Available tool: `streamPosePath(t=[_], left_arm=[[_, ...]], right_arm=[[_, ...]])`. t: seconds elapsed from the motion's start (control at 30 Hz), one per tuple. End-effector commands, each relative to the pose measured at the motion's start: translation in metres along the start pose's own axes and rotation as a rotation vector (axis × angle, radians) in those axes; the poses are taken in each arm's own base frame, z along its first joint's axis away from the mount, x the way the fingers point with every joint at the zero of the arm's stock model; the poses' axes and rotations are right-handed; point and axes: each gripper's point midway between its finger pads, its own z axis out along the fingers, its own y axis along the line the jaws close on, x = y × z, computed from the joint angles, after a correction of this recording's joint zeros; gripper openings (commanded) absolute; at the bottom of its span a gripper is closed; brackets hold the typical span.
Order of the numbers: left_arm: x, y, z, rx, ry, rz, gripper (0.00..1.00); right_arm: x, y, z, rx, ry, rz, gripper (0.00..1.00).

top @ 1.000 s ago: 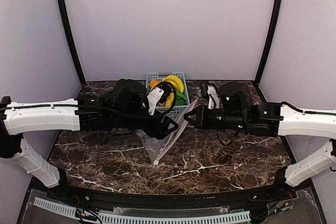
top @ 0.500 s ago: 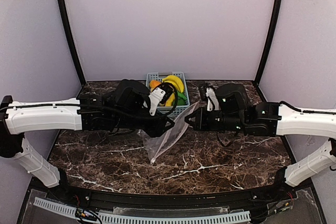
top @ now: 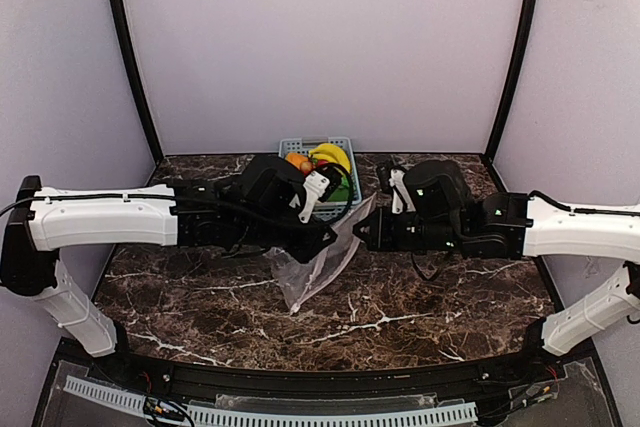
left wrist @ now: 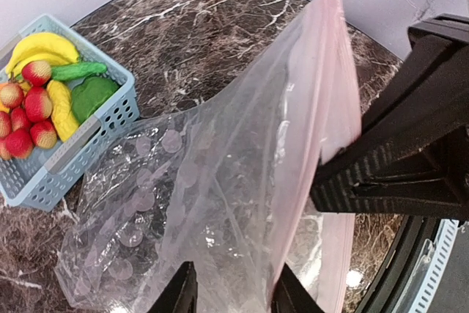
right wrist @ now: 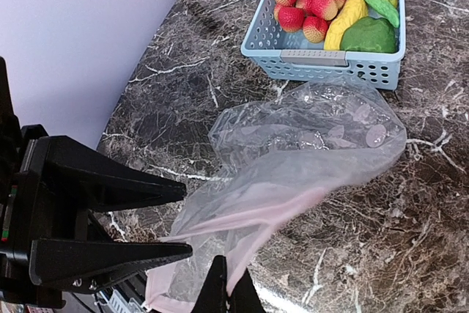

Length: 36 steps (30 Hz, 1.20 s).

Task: Place the food in the zip-top bag and seal the zipper
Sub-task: Adjust the zipper food storage bag at the center of the board.

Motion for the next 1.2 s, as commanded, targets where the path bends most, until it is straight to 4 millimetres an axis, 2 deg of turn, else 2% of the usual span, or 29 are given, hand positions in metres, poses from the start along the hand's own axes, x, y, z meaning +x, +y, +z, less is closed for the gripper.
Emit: streamPosePath(t=[0.0, 0.07, 0.3, 0.43, 0.6, 0.7, 0.77, 0.93, 1.07, 1.17], left_arm=[[-0.006, 0.023, -0.013, -0.129, -0.018, 0.008, 0.19], [-0.013, 0.029, -0.023, -0.161, -0.057, -0.007, 0.13], [-0.039, 0.044, -0.066, -0.232, -0.151, -0.014, 0.05], [-0.038, 0.055, -0.086, -0.278, -0.129, -0.003, 0.02], [-0.02, 0.081, -0.12, -0.402, -0.069, 0.029, 0.02], [-0.014, 0.088, -0.136, -0.43, -0.047, 0.037, 0.02], [-0.011, 0.09, -0.146, -0.43, -0.035, 0.036, 0.02], [-0.01, 0.091, -0.164, -0.423, -0.008, 0.025, 0.02], [-0.005, 0.095, -0.169, -0.441, 0.011, 0.036, 0.02], [0.002, 0.103, -0.163, -0.412, 0.005, -0.008, 0.02]], right_arm=[[-0.007, -0.003, -0.005, 0.034, -0.037, 0.014, 0.0], [-0.006, -0.009, -0.005, 0.058, -0.041, 0.029, 0.0], [0.0, -0.02, -0.002, 0.117, -0.021, 0.044, 0.0], [-0.003, -0.015, 0.002, 0.119, -0.013, 0.023, 0.0], [-0.005, -0.007, 0.014, 0.114, 0.007, -0.007, 0.0], [-0.003, 0.001, 0.027, 0.097, 0.033, -0.024, 0.0], [-0.004, 0.014, 0.038, 0.057, 0.049, -0.038, 0.0], [-0.004, 0.042, 0.076, -0.024, 0.081, -0.087, 0.0], [-0.01, 0.051, 0.104, -0.026, 0.096, -0.13, 0.0], [-0.01, 0.051, 0.119, -0.045, 0.124, -0.119, 0.0]])
